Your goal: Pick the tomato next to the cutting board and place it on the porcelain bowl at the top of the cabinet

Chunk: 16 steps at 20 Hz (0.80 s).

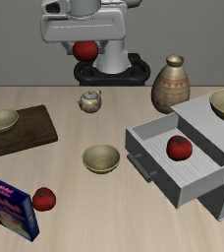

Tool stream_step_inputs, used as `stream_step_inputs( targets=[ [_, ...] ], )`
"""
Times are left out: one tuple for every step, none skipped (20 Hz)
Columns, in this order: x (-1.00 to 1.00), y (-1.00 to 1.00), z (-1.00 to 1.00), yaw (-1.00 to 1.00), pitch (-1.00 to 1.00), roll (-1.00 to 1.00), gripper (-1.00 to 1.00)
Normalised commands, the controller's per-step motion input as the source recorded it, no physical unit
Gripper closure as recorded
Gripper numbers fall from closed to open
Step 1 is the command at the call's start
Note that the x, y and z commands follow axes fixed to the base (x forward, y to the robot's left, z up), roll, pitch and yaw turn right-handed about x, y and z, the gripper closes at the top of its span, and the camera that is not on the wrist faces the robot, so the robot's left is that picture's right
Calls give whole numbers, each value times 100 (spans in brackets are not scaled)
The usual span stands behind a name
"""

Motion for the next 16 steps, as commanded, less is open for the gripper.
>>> stream_step_inputs(
  targets=[
    [0, 100, 0, 0, 0, 0, 100],
    [0, 100, 0, 0, 0, 0, 100],
    [0, 100, 0, 0, 0, 0, 100],
    [0, 100, 0, 0, 0, 0, 100],
    [0, 100, 0, 0, 0, 0, 100],
    [0, 100, 0, 0, 0, 0, 100],
    [0, 100, 0, 0, 0, 0, 100],
    [0, 100, 0, 0, 0, 0, 100],
    [0, 100, 0, 0, 0, 0, 100],
    [0, 100, 0, 0, 0, 0, 100],
    [0, 100, 0, 0, 0, 0, 100],
    [0, 100, 0, 0, 0, 0, 100],
    [0, 100, 0, 0, 0, 0, 100],
    [0, 100, 0, 0, 0, 0, 100],
    [0, 100, 0, 0, 0, 0, 100],
    [0, 100, 0, 0, 0, 0, 100]
  ],
)
